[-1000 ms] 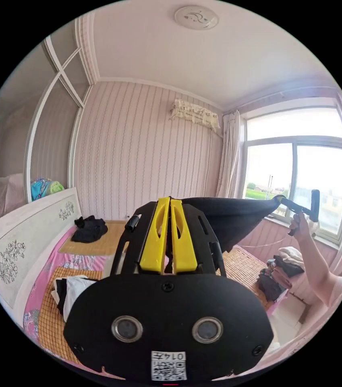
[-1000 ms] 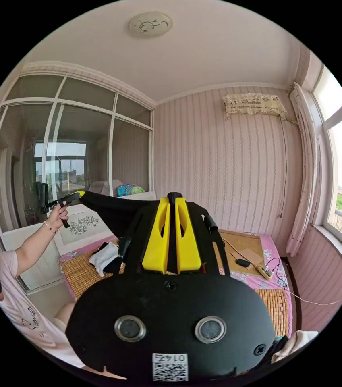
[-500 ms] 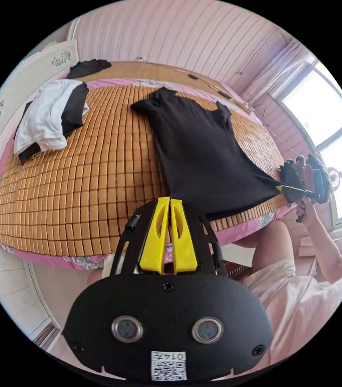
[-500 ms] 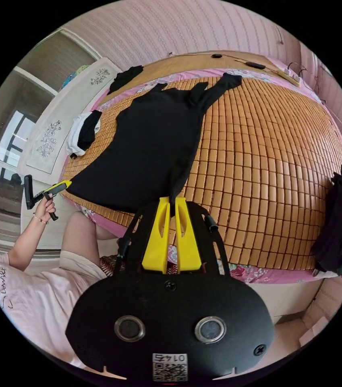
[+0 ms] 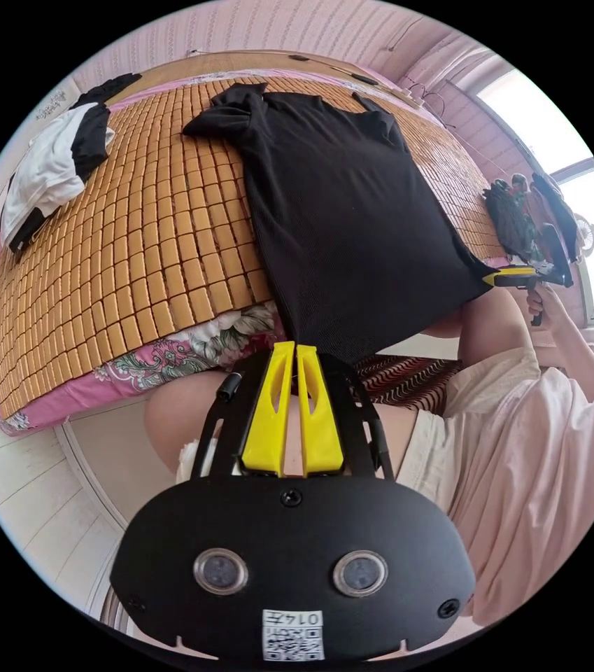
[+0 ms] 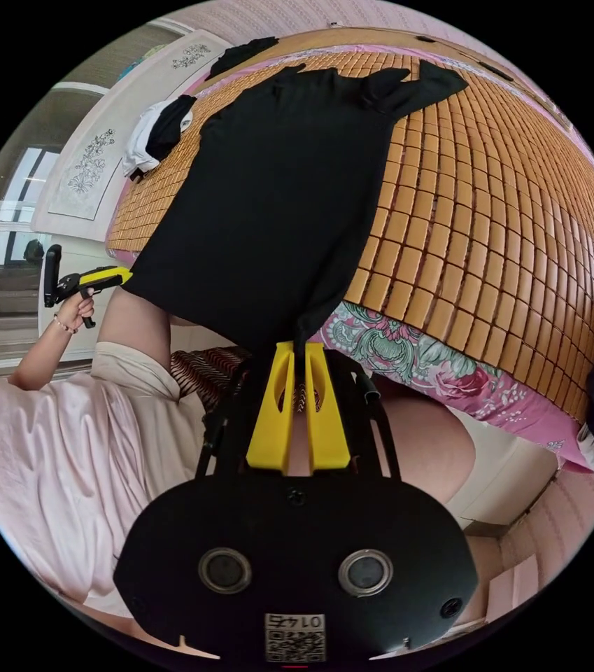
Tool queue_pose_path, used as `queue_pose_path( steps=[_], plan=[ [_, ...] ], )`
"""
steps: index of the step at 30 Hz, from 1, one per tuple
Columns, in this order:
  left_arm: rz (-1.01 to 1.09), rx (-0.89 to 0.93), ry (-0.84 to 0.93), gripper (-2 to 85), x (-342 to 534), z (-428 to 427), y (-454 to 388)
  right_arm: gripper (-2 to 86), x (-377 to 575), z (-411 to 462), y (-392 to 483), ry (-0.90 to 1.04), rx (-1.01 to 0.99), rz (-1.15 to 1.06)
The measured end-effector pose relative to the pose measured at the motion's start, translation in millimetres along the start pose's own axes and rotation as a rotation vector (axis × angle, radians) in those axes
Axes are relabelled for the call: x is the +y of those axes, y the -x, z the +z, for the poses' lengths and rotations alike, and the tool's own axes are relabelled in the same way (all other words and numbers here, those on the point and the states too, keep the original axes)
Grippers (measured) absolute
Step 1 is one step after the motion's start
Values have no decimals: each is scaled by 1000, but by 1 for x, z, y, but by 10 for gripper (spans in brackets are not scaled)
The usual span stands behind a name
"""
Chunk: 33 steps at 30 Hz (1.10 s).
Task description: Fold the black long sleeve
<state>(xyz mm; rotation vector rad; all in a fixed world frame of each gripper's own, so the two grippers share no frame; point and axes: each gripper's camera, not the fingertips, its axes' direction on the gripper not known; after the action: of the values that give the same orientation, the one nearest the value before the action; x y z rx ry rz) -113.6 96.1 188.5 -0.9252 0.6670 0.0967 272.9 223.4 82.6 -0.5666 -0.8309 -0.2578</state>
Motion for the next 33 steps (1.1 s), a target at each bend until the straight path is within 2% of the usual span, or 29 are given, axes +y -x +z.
queue_pose_path(
  steps=[3, 6, 8, 10, 12, 16, 19, 21, 22, 25, 28, 33],
  plan=[
    [-13, -16, 41, 10, -21, 3, 19, 71, -4, -4, -17, 66, -35, 12],
    [27, -129, 23, 26, -49, -17, 38, 105, -10, -37, -43, 26, -62, 20],
    [99, -211, -38, 23, -95, -35, 49, 111, -27, -67, -66, -40, -6, 27],
    [168, -216, -83, 18, -149, -40, 53, 112, -72, -107, -104, -125, 101, 41],
    [220, -188, -153, 16, -211, -39, 53, 109, -121, -136, -136, -208, 138, 65],
    [303, -17, -278, 18, -360, -20, 38, 108, -242, -185, -202, -403, 160, 170],
    [332, 43, -284, 28, -448, 2, 16, 116, -302, -198, -247, -481, 52, 321],
    [330, 73, -266, 35, -488, 19, 6, 113, -323, -196, -268, -476, -1, 387],
    [329, 87, -247, 38, -509, 29, 1, 86, -333, -191, -279, -408, 25, 432],
    [362, 77, -211, 41, -541, 45, -8, 17, -318, -196, -290, -396, 90, 458],
    [369, 92, -186, 41, -558, 49, -3, 10, -246, -228, -277, -503, 88, 426],
    [420, 87, -163, 41, -581, 47, -2, 15, -119, -279, -228, -446, 127, 412]
  ],
)
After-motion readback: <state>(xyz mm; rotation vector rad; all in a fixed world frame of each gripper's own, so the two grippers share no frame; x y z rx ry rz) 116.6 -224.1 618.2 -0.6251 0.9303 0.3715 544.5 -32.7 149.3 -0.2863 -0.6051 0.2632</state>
